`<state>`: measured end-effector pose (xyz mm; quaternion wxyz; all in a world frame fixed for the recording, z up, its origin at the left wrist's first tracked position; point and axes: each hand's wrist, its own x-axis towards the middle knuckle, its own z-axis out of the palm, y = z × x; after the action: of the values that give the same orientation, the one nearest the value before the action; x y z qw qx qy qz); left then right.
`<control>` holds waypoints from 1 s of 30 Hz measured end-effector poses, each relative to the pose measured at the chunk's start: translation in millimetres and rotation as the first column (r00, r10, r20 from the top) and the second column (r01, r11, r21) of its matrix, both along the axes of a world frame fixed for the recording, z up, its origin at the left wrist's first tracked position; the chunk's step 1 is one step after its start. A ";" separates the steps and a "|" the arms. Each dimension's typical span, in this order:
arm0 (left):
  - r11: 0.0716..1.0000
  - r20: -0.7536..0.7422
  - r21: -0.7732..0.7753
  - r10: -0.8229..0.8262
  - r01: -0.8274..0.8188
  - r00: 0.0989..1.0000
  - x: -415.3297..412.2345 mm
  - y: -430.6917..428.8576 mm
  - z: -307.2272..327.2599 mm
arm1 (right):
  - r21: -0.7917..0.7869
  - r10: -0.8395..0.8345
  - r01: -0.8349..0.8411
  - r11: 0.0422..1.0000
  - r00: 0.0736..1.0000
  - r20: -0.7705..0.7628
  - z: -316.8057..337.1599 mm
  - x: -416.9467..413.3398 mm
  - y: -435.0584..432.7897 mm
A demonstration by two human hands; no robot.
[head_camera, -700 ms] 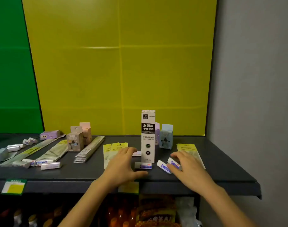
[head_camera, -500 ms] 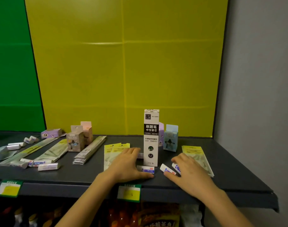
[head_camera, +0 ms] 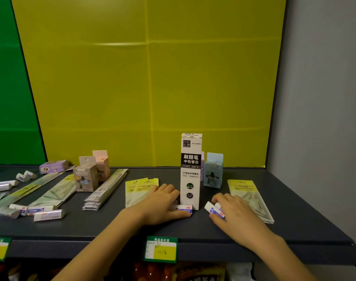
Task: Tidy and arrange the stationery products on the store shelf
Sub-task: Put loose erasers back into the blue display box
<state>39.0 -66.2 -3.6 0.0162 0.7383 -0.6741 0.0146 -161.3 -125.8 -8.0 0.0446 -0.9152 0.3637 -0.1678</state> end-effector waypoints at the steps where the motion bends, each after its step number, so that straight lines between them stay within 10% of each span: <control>1: 1.000 0.022 0.004 0.006 -0.006 1.000 0.6 -0.6 0.2 | 0.005 -0.016 0.016 1.000 1.000 0.008 -0.8 0.8 0.0; 30: 0.982 -0.133 0.173 -0.051 0.074 0.990 -5.7 -11.4 15.6 | 0.013 0.031 -0.031 0.999 0.999 -0.027 -6.0 9.5 -5.1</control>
<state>33.3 -77.6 12.0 -0.0059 0.7146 -0.6932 -0.0934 -151.8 -130.9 -14.1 0.0479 -0.9227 0.3510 -0.1522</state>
